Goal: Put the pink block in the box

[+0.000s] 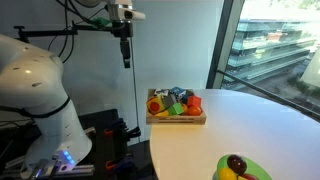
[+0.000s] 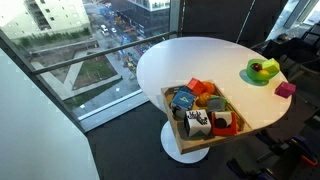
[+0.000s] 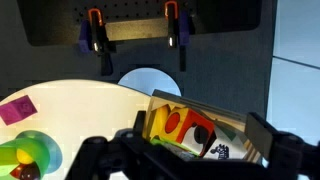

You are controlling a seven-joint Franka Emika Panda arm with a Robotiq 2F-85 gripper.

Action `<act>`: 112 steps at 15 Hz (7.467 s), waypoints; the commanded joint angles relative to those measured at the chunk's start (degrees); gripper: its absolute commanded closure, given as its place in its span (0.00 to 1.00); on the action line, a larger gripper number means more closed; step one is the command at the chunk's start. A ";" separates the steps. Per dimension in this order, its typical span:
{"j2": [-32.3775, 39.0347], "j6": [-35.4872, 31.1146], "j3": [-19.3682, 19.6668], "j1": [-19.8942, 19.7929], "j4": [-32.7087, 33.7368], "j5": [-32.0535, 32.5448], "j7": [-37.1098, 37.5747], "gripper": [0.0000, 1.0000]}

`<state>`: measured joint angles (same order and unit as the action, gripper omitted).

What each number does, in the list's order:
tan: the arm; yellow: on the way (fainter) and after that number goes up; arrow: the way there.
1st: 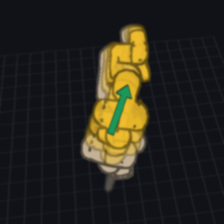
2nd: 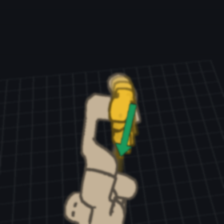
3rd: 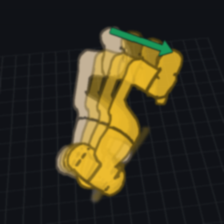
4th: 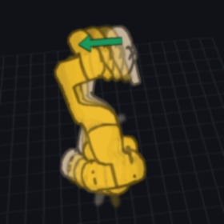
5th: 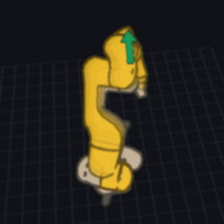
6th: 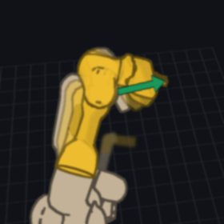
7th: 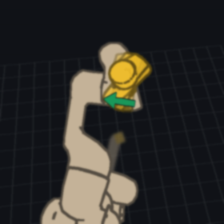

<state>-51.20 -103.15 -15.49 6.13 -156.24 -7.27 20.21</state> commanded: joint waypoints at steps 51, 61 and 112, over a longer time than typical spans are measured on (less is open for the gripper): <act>20.01 -18.78 22.99 -19.87 0.23 11.46 -13.66 0.00; 20.01 -18.78 22.97 -19.84 0.23 11.46 -13.66 0.00; 45.47 -50.54 34.53 -23.01 1.03 15.97 -39.41 0.00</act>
<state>-5.65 -153.81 19.44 -16.51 -155.20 8.66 -19.29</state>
